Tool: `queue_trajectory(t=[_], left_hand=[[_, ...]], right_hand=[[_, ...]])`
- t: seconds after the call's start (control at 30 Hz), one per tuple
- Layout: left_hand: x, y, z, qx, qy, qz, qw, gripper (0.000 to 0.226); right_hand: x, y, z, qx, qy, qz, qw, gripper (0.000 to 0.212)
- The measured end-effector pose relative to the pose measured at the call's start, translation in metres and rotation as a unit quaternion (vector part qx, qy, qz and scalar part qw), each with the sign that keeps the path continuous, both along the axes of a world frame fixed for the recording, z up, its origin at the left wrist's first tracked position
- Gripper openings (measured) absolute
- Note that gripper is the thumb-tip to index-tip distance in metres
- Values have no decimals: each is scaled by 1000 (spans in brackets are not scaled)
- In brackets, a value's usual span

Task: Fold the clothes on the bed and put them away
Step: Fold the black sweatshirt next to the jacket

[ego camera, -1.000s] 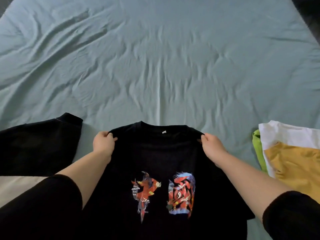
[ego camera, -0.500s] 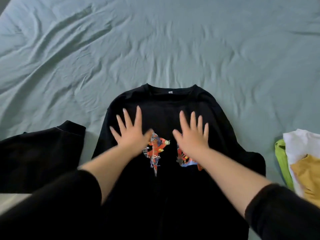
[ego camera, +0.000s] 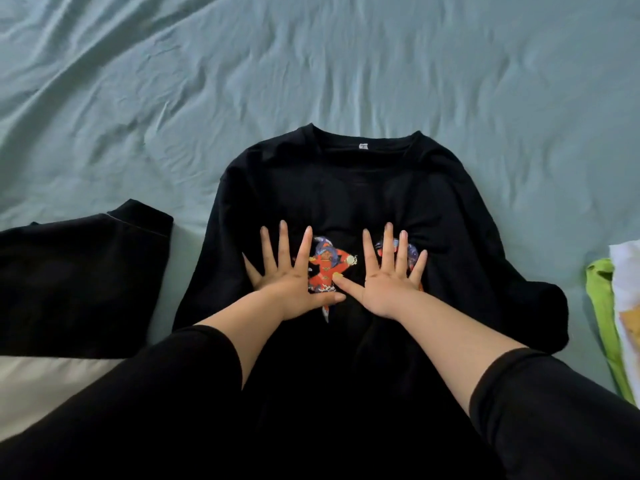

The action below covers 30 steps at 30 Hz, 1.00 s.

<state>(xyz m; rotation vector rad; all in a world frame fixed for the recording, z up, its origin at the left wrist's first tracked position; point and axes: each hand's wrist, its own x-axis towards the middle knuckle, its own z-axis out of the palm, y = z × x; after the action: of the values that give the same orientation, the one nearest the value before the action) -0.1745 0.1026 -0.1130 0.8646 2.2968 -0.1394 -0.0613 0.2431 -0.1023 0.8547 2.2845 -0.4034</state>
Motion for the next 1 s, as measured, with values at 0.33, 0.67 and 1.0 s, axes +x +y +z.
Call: queue_trajectory(t=[0.33, 0.67, 1.0], left_hand=[[81, -121, 46, 61, 110, -112, 986, 70], [135, -232, 91, 218, -100, 452, 859, 74], [68, -262, 170, 388, -233, 511, 731, 39]], right_hand=[[61, -94, 38, 23, 17, -5, 1000, 77], [114, -279, 79, -174, 292, -26, 940, 46], [28, -328, 150, -455, 323, -493, 668, 48]])
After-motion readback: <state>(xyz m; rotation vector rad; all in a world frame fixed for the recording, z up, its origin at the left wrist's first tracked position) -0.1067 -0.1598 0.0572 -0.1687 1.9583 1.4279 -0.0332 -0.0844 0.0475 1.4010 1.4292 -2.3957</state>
